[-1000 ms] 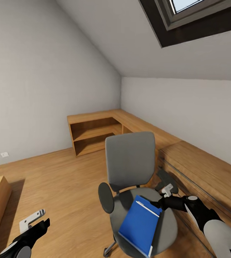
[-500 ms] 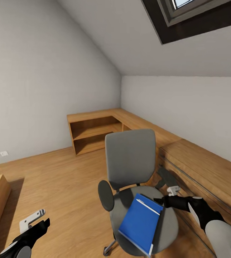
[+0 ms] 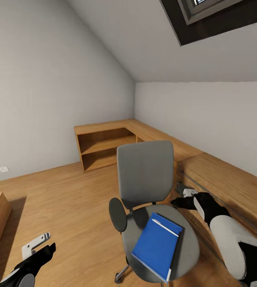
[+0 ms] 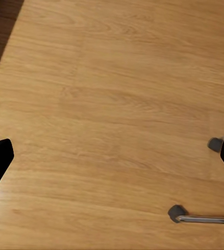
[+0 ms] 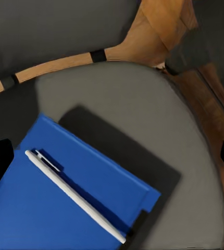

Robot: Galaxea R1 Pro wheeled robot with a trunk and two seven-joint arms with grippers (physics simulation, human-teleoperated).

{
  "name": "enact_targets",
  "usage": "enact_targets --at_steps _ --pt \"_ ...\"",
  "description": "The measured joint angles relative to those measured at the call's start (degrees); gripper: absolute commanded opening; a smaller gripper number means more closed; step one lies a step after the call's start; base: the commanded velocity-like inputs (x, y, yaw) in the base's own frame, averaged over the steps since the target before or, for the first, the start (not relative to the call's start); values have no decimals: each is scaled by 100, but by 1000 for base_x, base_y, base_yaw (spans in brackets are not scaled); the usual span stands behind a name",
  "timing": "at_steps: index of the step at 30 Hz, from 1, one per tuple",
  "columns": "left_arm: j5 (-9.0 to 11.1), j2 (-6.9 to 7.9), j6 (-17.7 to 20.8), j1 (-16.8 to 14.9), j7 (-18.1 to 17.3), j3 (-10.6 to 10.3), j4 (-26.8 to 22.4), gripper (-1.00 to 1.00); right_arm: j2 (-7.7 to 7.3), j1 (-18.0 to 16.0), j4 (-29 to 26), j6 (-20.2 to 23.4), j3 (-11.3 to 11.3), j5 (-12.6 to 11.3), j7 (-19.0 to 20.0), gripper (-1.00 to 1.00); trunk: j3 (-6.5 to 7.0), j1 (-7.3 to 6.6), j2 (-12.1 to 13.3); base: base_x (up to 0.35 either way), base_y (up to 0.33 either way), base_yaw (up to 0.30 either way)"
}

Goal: In the bedroom, organize the workspace by keeping the computer under the desk, ensuring the monitor is on the desk, placing the keyboard on the desk next to the monitor, placing the mouse on the desk next to the keyboard, moving the folder from the swivel chair onto the desk next to the mouse, stacking the notebook on top of the folder with the pen on top of the notebook, and positioning the swivel chair next to the desk.

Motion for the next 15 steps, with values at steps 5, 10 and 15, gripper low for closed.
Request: enact_targets --at_steps 5,10,15 --pt "0 -3 0 0 0 -3 0 100 96 -85 175 459 -5 -510 -252 100 -90 110 -200 0 0 0" --pt "0 -12 -6 0 14 -21 8 100 352 -98 576 428 1 -598 -557 100 -180 220 -401 0 0 0" --pt "1 -9 -16 0 16 -1 1 100 502 -100 637 440 -13 -633 -605 100 -270 330 -602 0 0 0"
